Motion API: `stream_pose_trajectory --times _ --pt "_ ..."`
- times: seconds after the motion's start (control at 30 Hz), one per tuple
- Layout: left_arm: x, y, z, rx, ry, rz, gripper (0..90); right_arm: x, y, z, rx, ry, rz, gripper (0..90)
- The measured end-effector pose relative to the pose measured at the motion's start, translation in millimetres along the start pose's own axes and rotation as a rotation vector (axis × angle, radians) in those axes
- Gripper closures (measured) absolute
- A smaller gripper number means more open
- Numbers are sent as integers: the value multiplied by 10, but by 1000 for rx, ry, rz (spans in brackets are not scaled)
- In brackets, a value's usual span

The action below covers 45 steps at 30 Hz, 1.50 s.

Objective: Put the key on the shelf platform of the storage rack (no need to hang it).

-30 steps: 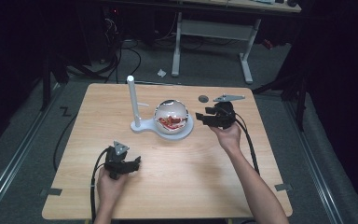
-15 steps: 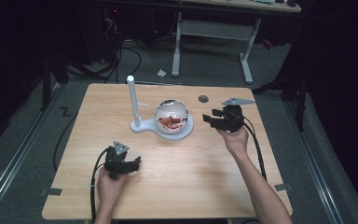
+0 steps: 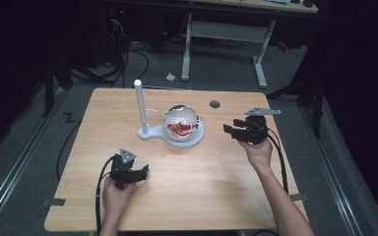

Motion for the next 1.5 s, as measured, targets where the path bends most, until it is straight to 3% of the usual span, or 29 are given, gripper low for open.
stream_pose_trajectory --times 0.83,0.9,1.17,1.5 --pt "0 1 -1 -4 1 2 230 298 44 50 13 -19 -3 453" --pt "0 2 -1 -5 0 2 230 325 25 114 -10 -11 -9 451" --pt "0 0 0 -1 0 1 230 453 20 150 8 -21 8 451" --pt "0 1 0 -3 0 1 230 650 -18 351 -30 -38 15 449"
Point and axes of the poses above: each handheld gripper's, and its own axes: x roughly backward along the jaws, z roughly out of its underside, y roughly to its left, the point moved 5 cm from there along -x, roughly forward along the jaws, and after that the axes turned 10 degrees about x, right-handed, at the moved point
